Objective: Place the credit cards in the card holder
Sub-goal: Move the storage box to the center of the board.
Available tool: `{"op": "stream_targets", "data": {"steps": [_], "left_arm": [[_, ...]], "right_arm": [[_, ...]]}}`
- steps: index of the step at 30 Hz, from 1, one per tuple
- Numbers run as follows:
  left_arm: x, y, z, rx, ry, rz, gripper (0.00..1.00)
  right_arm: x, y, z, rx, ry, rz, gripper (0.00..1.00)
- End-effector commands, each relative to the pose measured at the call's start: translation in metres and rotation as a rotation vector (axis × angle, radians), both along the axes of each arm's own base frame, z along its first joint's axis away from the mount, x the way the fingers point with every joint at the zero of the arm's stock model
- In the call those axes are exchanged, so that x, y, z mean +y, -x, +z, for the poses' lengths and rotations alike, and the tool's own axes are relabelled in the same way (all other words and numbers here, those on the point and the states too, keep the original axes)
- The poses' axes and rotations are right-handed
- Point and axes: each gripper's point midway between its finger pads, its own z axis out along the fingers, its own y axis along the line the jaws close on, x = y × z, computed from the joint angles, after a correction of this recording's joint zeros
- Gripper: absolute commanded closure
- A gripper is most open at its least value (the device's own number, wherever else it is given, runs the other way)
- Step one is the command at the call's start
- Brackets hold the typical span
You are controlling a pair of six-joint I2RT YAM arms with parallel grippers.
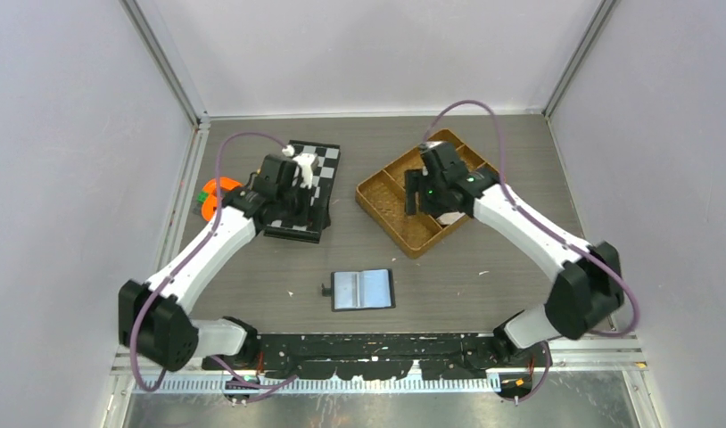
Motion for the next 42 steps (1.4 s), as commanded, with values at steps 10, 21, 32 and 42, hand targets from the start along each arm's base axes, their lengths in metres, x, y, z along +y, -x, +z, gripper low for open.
{"op": "stream_targets", "data": {"steps": [10,21,32,42], "left_arm": [[-0.115,-0.112,-0.001,0.035,0.232,-0.147,0.19],[-0.135,-0.169,-0.056,0.014,0.09,-0.202,0.19],[-0.149,-0.139,-0.088,0.068,0.066,-0.274,0.26],[-0.155,-0.097,-0.08,0.093,0.031,-0.234,0.28]], "right_arm": [[-0.135,-0.009,-0.008,0.0,-0.096,-0.724,0.19],[-0.169,-0.069,-0.049,-0.036,-0.197,-0.862,0.21],[-0.145,-0.146,-0.053,-0.105,-0.29,-0.698,0.24],[-0.155,-0.184,-0.033,-0.162,-0.189,-0.638,0.23]]}}
